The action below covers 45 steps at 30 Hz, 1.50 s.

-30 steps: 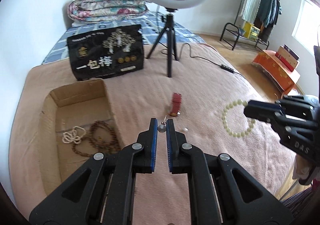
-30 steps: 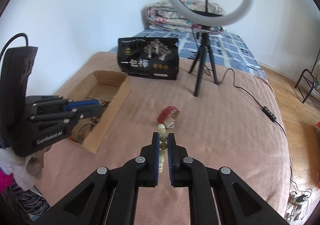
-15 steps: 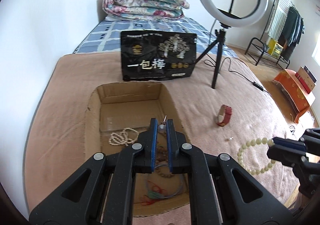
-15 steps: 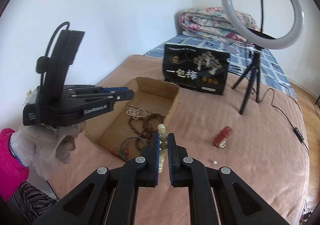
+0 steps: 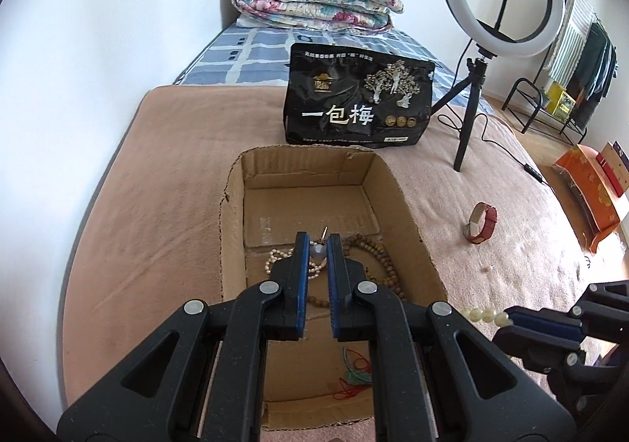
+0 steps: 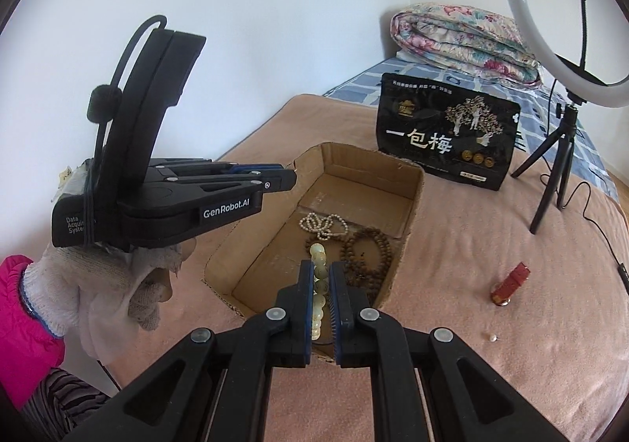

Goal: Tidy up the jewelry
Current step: 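Carry the pearl earring and cream bracelet over the cardboard box with both tools, then open both tools to drop the earring and bracelet into the box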

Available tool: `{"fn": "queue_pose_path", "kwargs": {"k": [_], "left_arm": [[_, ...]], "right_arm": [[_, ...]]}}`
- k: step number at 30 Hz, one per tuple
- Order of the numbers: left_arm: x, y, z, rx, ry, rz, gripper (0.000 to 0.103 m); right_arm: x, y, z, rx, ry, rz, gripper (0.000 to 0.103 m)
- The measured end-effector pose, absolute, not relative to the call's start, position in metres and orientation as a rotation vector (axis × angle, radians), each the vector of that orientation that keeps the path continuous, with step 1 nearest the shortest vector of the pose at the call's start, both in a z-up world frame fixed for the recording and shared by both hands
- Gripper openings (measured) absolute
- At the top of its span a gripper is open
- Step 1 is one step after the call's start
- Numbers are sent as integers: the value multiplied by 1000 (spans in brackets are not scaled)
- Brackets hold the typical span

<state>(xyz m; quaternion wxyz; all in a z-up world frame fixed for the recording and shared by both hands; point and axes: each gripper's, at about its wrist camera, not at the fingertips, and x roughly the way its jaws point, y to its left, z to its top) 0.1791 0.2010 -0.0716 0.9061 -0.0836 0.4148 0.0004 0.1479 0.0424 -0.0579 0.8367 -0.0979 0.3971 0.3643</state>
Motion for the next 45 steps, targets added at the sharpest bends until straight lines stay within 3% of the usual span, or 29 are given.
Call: {"fn": "queue_pose_path", "kwargs": {"k": [15, 17, 18, 22, 23, 24, 26, 45], "left_arm": [[187, 204, -76, -179, 865, 8, 7], [187, 204, -75, -180, 855, 10, 7], [188, 204, -75, -180, 851, 12, 7], [190, 205, -74, -182, 853, 25, 10], [191, 206, -75, -183, 854, 28, 25], [191, 206, -74, -182, 852, 35, 47], [189, 205, -72, -176, 834, 45, 56], [184, 197, -64, -141, 821, 48, 56]], "right_arm": [[150, 57, -69, -236, 846, 789, 6], [150, 57, -68, -242, 836, 783, 17], [149, 56, -67, -242, 826, 783, 30], [148, 55, -65, -243, 815, 777, 39], [148, 54, -65, -244, 813, 775, 42], [148, 54, -64, -247, 810, 770, 52], [147, 52, -64, -251, 800, 762, 60], [147, 32, -55, -197, 779, 714, 89]]}}
